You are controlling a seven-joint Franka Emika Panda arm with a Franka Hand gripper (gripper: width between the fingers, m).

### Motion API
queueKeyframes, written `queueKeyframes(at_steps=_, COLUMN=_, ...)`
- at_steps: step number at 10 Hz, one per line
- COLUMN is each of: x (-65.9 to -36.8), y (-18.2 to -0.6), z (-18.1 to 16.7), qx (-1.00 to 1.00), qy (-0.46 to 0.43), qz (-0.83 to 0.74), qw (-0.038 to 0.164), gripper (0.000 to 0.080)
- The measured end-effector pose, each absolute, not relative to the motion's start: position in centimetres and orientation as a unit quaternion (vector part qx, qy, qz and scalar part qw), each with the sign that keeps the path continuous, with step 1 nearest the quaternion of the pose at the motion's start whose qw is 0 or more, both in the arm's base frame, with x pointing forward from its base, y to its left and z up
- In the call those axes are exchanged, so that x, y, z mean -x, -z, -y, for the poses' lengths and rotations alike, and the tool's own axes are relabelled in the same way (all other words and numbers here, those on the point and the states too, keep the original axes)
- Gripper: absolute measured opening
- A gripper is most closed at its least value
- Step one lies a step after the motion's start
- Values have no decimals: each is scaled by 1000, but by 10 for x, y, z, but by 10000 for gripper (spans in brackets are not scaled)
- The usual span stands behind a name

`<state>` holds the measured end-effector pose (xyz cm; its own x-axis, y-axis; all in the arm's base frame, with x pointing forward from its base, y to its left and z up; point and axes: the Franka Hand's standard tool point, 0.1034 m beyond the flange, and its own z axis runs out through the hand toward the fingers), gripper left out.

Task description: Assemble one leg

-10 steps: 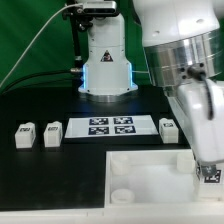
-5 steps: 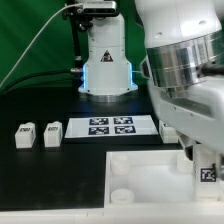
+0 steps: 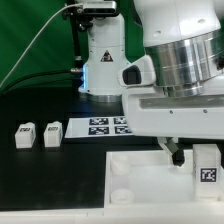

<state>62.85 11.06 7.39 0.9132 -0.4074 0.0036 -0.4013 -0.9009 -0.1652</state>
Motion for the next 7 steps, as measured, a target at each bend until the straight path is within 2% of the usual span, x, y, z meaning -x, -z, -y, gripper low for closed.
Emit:
queueKeyframes(at_steps=1, x=-630, y=-76, z=-114, qx=991, qy=29, qz=-112, qw=65, gripper=649)
queueKeyframes(at_steps=4, x=-630, y=-76, z=-115, qx=986, qy=26, qz=-152, qw=69, gripper=625)
queueKeyframes(at_steps=5, x=-630, y=-76, z=-115, qx=978, qy=23, qz=-195, qw=71, gripper=449)
queueKeyframes(at_steps=6, x=-629, y=-75, z=-116, qx=964, qy=18, qz=-253, qw=73, gripper=315)
queueKeyframes(at_steps=7, x=-628, y=-73, z=-112, qx=951, qy=12, qz=-301, qw=71, gripper=315)
